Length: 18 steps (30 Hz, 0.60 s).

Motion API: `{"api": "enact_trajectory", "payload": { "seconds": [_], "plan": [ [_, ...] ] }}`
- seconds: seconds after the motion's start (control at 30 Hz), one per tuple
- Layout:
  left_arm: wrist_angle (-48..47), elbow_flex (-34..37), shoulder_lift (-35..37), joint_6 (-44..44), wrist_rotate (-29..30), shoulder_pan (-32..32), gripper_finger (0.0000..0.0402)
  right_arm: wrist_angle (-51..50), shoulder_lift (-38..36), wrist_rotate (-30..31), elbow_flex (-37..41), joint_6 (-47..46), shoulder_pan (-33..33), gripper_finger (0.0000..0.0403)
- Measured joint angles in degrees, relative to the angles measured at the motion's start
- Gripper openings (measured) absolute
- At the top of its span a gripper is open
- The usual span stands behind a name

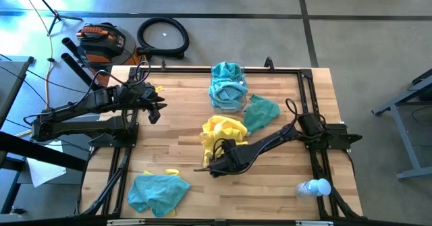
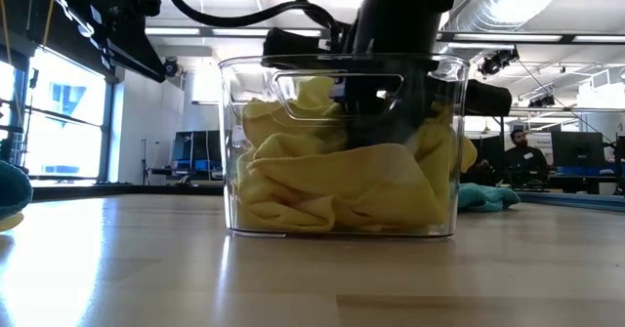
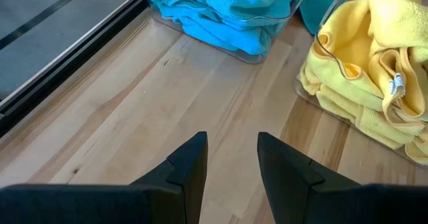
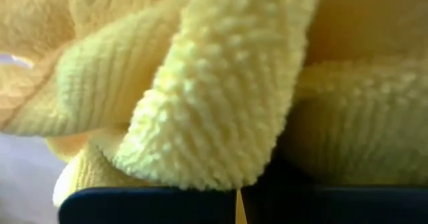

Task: Sort microfiber towel by color & place in baskets
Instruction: Put the yellow towel into the bottom transparent bin

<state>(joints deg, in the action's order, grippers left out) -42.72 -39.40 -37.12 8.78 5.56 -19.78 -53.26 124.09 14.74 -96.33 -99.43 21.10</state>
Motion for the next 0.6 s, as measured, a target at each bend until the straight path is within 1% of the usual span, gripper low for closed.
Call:
{"api": "enact_trajectory", "payload": {
  "seconds": [0.13, 0.27, 0.4, 0.6],
  "plan": [
    [0.0, 0.0, 0.0, 0.0, -0.1, 0.0, 0.0119, -2.3, 0.0, -2.9, 0.0, 5.3, -0.5, 0.0000],
    [-0.1, 0.0, 0.0, 0.0, -1.0, 0.0, 0.0119, -4.3, -0.1, -3.8, 0.0, 7.7, -0.4, 0.0000],
    [-0.1, 0.0, 0.0, 0.0, -1.0, 0.0, 0.0119, -4.4, -0.6, -4.6, 0.0, 10.5, -0.5, 0.0000],
    [-0.2, 0.0, 0.0, 0.0, -1.0, 0.0, 0.0119, -5.2, -5.5, -1.1, 0.0, 10.2, 0.2, 0.0000]
  ]
}}
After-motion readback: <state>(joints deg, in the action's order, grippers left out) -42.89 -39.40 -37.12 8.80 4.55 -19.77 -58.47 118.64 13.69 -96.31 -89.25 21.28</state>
